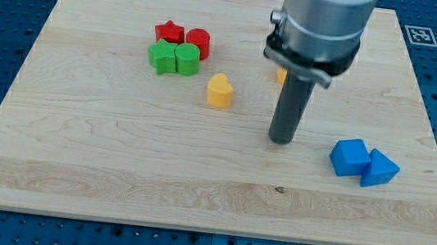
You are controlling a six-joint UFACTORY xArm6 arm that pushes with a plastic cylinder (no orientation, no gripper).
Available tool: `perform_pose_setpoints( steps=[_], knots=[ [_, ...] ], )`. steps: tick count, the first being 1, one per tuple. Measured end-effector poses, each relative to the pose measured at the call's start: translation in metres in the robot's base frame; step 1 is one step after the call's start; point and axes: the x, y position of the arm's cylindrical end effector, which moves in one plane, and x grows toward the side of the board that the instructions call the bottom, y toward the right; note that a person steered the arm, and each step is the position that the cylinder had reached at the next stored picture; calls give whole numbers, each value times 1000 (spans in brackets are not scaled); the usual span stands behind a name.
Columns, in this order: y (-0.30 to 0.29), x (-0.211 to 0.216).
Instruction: Move the yellow heart closer to the blue cube
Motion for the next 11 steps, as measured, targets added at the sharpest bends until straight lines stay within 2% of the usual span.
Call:
perform_pose_setpoints(
  steps=[1, 2, 4, 6, 8, 11],
  knots=[
    [-33, 27],
    [-82, 25],
    [-100, -30],
    [-109, -45],
    [-121, -84],
    [17, -82]
  ],
)
